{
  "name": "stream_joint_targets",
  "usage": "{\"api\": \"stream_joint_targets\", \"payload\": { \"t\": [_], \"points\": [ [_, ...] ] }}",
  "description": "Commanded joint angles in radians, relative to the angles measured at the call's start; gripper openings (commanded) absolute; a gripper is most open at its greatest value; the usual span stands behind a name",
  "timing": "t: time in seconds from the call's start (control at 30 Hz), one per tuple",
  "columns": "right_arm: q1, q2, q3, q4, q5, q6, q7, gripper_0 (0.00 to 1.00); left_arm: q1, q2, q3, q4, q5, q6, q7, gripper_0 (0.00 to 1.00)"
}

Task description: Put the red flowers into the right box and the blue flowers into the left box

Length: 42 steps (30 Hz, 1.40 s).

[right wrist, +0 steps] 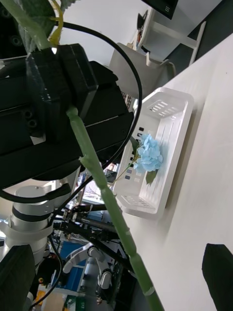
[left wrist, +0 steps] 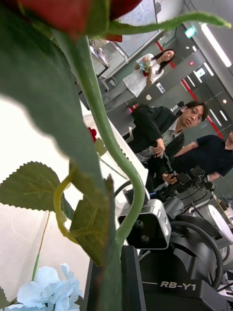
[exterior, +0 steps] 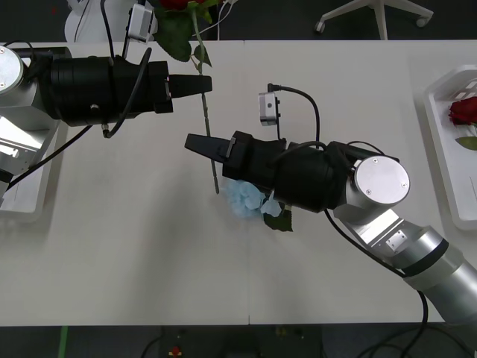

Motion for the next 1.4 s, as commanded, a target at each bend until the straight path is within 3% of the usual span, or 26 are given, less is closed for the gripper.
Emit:
{"api": "stream_joint_targets", "payload": {
  "t": [0.03, 0.3, 0.73, 0.83, 0.9, 0.93, 0.97, 1.0, 1.03, 1.07, 1.4],
  "points": [
    [-0.045, 0.028, 0.024, -0.007, 0.009, -0.016, -0.018, 0.97, 0.008, -0.013, -0.006, -0.035, 0.015, -0.01, -0.063, 0.0],
    [-0.054, 0.041, 0.03, -0.007, 0.011, -0.034, -0.033, 0.71, 0.008, -0.013, -0.006, -0.035, 0.015, -0.01, -0.063, 0.0],
    [-0.06, 0.056, 0.035, -0.007, 0.009, -0.053, -0.067, 0.03, 0.008, -0.013, -0.006, -0.035, 0.015, -0.01, -0.063, 0.0],
    [-0.062, 0.056, 0.035, -0.008, 0.009, -0.053, -0.073, 0.0, 0.008, -0.013, -0.006, -0.035, 0.015, -0.01, -0.063, 0.0],
    [-0.062, 0.056, 0.035, -0.008, 0.009, -0.054, -0.076, 0.0, 0.008, -0.013, -0.006, -0.035, 0.015, -0.01, -0.063, 0.24],
    [-0.063, 0.056, 0.035, -0.008, 0.009, -0.053, -0.078, 0.0, 0.008, -0.013, -0.006, -0.035, 0.015, -0.01, -0.063, 0.43],
    [-0.063, 0.058, 0.035, -0.007, 0.009, -0.053, -0.079, 0.0, 0.008, -0.013, -0.006, -0.035, 0.015, -0.01, -0.063, 0.54],
    [-0.063, 0.056, 0.035, -0.008, 0.009, -0.053, -0.081, 0.0, 0.008, -0.013, -0.006, -0.035, 0.015, -0.01, -0.063, 0.7],
    [-0.063, 0.058, 0.035, -0.008, 0.009, -0.054, -0.083, 0.0, 0.008, -0.013, -0.006, -0.035, 0.015, -0.01, -0.063, 0.93],
    [-0.063, 0.056, 0.035, -0.008, 0.009, -0.053, -0.084, 0.0, 0.008, -0.013, -0.006, -0.035, 0.015, -0.01, -0.063, 1.0],
    [-0.065, 0.053, 0.035, -0.008, 0.011, -0.053, -0.087, 0.0, 0.008, -0.013, -0.006, -0.035, 0.015, -0.01, -0.063, 1.0]
  ]
}}
